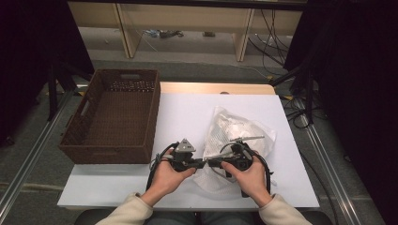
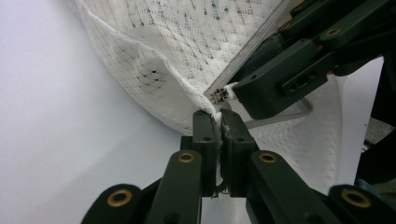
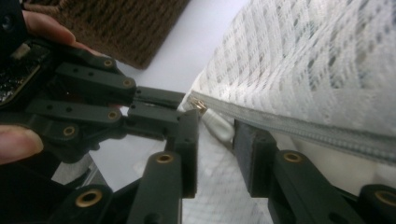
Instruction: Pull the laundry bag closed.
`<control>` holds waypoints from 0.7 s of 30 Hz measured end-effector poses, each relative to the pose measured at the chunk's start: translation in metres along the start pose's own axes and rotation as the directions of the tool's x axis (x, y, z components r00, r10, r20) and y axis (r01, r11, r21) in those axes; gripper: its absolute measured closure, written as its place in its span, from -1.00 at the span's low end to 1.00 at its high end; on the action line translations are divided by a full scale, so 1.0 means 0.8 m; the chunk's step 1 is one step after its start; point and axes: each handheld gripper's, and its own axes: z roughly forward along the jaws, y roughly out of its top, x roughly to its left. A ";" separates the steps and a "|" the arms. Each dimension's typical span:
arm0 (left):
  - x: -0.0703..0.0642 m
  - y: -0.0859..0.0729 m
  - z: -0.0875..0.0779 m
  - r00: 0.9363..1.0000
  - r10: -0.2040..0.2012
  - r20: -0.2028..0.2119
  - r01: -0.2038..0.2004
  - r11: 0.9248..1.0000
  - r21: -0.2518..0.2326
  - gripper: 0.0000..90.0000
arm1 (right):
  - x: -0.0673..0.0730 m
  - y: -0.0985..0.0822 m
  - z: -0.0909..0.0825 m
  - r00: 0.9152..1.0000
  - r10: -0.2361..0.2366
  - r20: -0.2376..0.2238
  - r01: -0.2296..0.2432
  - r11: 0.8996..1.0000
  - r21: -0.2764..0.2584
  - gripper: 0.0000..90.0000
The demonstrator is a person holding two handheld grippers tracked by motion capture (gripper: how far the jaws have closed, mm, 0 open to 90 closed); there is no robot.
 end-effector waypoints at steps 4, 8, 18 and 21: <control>-0.001 0.000 0.002 1.000 -0.011 0.006 0.011 1.000 -0.005 0.89 | 0.004 0.001 -0.003 1.000 -0.010 -0.019 0.010 1.000 -0.008 0.77; -0.002 0.000 0.001 1.000 -0.016 0.000 0.016 1.000 0.000 0.89 | 0.006 0.002 -0.004 0.999 -0.033 -0.025 0.032 0.999 -0.007 0.83; -0.005 0.000 0.001 1.000 0.000 0.000 0.000 1.000 -0.005 0.88 | 0.014 0.004 -0.006 0.998 -0.066 -0.017 0.066 0.998 -0.022 0.92; -0.004 0.002 0.003 1.000 0.012 0.002 -0.012 1.000 -0.015 0.74 | 0.019 0.003 -0.009 0.997 -0.079 0.003 0.079 0.997 -0.024 0.92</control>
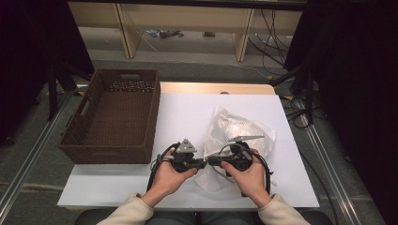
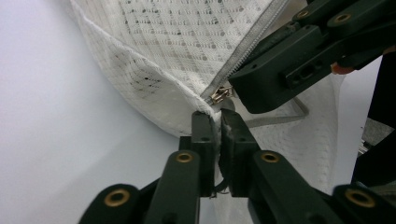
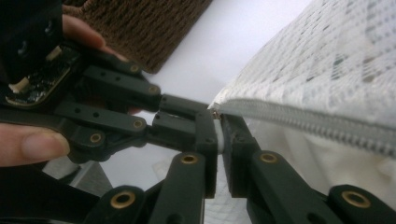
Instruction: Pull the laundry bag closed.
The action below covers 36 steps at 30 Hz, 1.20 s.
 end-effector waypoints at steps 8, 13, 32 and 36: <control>-0.004 0.006 0.006 0.999 0.049 0.020 -0.049 0.999 -0.012 0.83 | 0.010 0.001 -0.010 0.997 -0.066 0.049 0.065 0.998 0.021 0.93; -0.011 0.009 -0.001 0.999 0.035 0.016 -0.034 0.999 -0.036 0.93 | 0.016 0.002 -0.020 0.993 -0.081 0.090 0.079 0.997 0.020 0.93; 0.014 0.004 -0.023 0.996 -0.045 -0.071 0.040 0.996 -0.076 0.94 | -0.015 -0.016 -0.078 0.968 -0.030 0.249 0.020 0.999 0.039 0.93; 0.020 0.000 -0.024 0.994 -0.075 -0.075 0.069 0.994 -0.081 0.94 | -0.028 -0.027 -0.101 0.962 0.011 0.274 -0.020 0.999 0.029 0.93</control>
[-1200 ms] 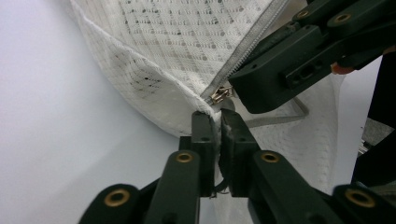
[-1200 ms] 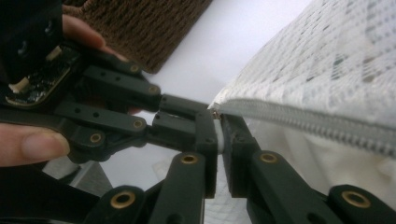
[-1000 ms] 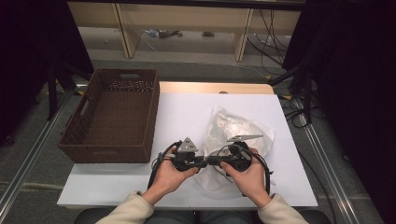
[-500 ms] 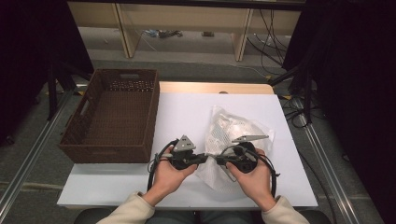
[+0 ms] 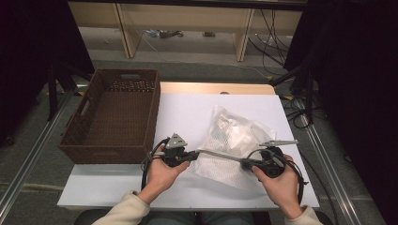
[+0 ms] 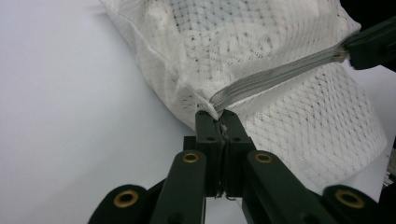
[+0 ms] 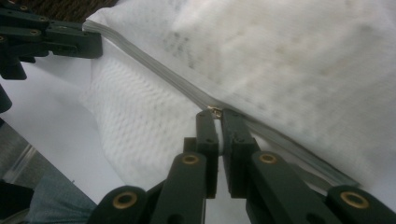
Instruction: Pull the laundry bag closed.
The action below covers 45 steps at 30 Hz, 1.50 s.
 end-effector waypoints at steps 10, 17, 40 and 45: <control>-0.001 -0.003 -0.001 1.000 0.018 0.005 -0.018 0.999 0.027 0.94 | -0.021 -0.011 -0.015 0.999 0.031 0.031 -0.031 1.000 0.006 0.93; -0.005 -0.001 0.000 1.000 0.015 0.008 -0.015 1.000 0.021 0.94 | -0.014 -0.012 -0.031 0.999 0.017 0.030 -0.018 1.000 0.013 0.93; 0.002 -0.009 -0.006 1.000 0.009 -0.028 -0.008 0.999 0.054 0.94 | -0.081 -0.034 -0.020 0.977 0.132 0.168 -0.148 0.985 0.084 0.93; -0.005 -0.015 -0.005 1.000 0.021 -0.006 -0.020 0.997 0.073 0.94 | -0.089 -0.032 -0.017 0.981 0.091 0.174 -0.108 0.990 0.092 0.93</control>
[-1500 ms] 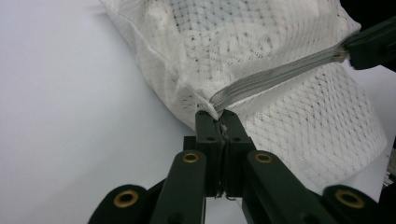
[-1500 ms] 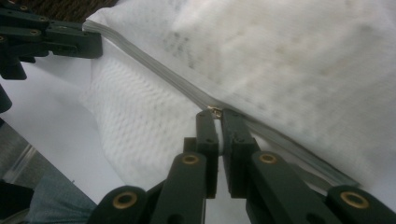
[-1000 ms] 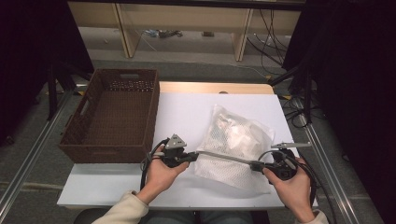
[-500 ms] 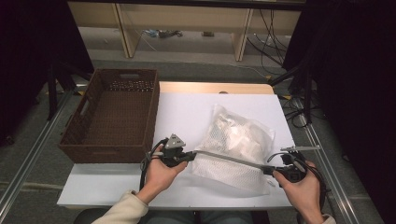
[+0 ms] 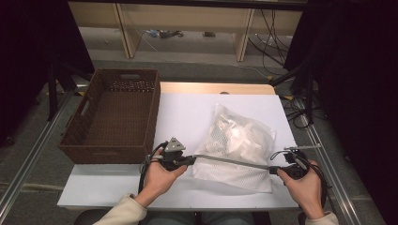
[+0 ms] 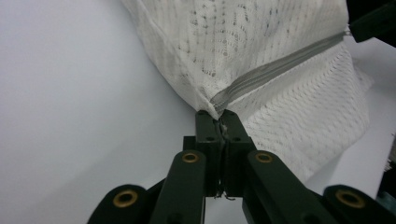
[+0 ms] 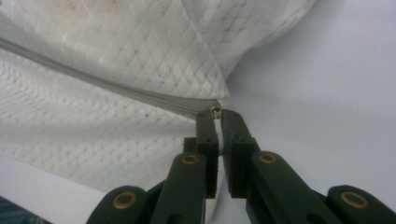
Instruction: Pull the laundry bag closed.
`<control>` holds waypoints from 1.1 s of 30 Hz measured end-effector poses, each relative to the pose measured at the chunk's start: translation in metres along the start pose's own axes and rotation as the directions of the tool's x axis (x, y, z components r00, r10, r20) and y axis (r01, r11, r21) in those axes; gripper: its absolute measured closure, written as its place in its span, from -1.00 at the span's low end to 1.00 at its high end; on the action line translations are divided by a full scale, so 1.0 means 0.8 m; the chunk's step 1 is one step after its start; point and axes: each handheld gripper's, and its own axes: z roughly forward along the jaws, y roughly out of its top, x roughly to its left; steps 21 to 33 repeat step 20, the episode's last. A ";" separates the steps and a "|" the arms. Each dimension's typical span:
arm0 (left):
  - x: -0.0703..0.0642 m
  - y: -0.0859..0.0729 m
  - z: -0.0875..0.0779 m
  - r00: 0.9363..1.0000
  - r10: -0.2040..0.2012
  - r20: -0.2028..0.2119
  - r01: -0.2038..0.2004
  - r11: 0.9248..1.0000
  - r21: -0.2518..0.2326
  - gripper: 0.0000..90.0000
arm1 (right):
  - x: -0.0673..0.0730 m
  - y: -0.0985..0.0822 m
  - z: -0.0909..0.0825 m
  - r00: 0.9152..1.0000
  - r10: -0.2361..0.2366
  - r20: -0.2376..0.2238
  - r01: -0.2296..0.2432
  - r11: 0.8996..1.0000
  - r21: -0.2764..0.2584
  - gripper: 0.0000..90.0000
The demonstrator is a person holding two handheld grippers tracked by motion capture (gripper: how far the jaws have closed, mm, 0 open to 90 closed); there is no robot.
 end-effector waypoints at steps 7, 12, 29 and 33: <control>-0.011 -0.007 0.001 0.997 0.075 0.032 -0.075 0.997 -0.011 0.75 | -0.006 0.005 0.003 1.000 -0.017 0.011 0.017 1.000 -0.017 0.91; -0.009 -0.014 -0.012 0.996 0.071 0.046 -0.067 0.995 -0.068 -0.01 | -0.009 0.004 -0.014 1.000 -0.017 0.014 0.018 0.995 -0.100 0.49; -0.010 -0.021 -0.035 0.996 0.084 -0.022 -0.086 0.988 -0.127 -0.50 | -0.023 0.004 -0.020 0.998 0.043 0.034 -0.030 0.947 -0.319 0.15; -0.010 -0.021 -0.035 0.996 0.084 -0.022 -0.086 0.988 -0.127 -0.50 | -0.023 0.004 -0.020 0.998 0.043 0.034 -0.030 0.947 -0.319 0.15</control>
